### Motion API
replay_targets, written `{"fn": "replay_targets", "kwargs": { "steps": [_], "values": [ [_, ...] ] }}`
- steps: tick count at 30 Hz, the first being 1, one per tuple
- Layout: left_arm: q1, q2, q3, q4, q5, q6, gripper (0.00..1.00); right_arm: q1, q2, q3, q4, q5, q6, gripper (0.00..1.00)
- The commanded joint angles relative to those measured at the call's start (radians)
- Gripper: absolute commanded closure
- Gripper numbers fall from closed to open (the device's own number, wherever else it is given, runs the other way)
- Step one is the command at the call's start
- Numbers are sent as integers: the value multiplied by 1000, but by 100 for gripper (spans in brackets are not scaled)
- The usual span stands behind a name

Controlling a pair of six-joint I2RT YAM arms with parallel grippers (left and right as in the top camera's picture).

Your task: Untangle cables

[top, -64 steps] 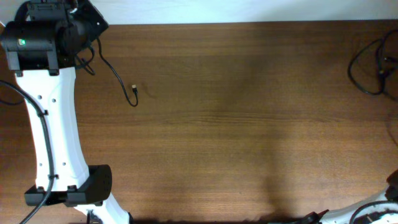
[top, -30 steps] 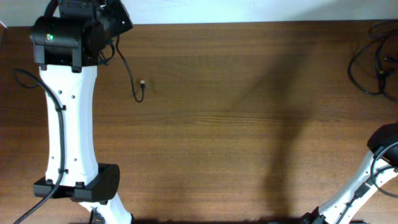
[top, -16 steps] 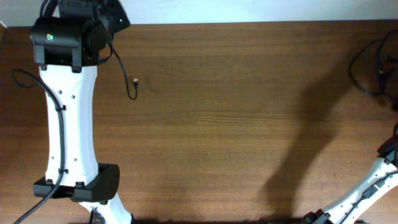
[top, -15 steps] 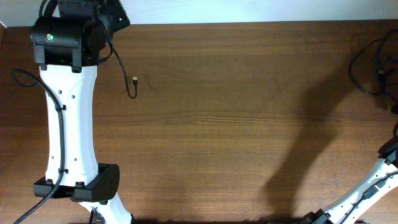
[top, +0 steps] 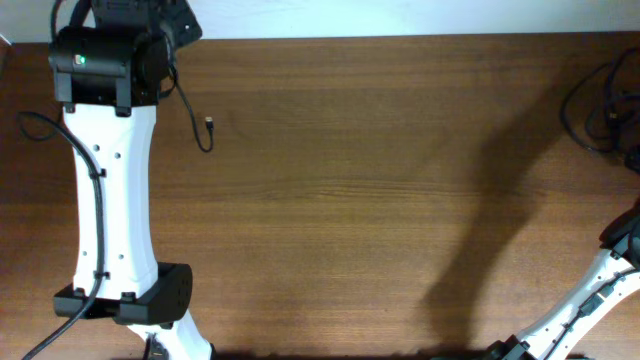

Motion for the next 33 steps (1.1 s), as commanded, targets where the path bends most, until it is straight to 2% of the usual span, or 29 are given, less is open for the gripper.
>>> {"fn": "replay_targets", "kwargs": {
  "steps": [1, 2, 3, 4, 5, 8, 13, 18, 21, 25, 29, 33],
  "values": [
    [0, 2, 2, 32, -70, 2, 96, 18, 3, -57, 6, -42, -70, 51],
    [0, 2, 2, 36, -70, -11, 96, 24, 3, -87, 18, -42, -81, 61],
    [-1, 2, 2, 39, -66, -11, 97, 26, 3, -124, 40, -39, -80, 62],
    [-6, 2, 2, 38, -66, -10, 97, 29, 3, -168, 68, -28, -80, 72],
    [-11, 2, 2, 38, -66, -10, 97, 31, 3, -202, 90, -7, -80, 96],
    [-13, 2, 2, 32, -66, -10, 96, 31, -7, -191, 93, -5, -29, 96],
    [-13, 2, 2, -10, -74, -10, 98, 31, -126, -137, 23, -75, 47, 96],
    [-13, 2, 2, -11, -74, 18, 99, 52, -193, -137, -156, -148, 143, 96],
    [-12, 2, 2, -13, -85, 57, 100, 63, -267, -137, -200, -158, 239, 96],
    [-12, 2, 2, -13, -139, 62, 100, 46, -272, -140, -283, -159, 359, 96],
    [-12, 2, 2, -11, -164, 61, 100, 29, -272, -140, -362, -172, 386, 96],
    [-12, 3, 2, -8, -163, 61, 100, 52, -272, -140, -403, -280, 386, 96]
  ]
}}
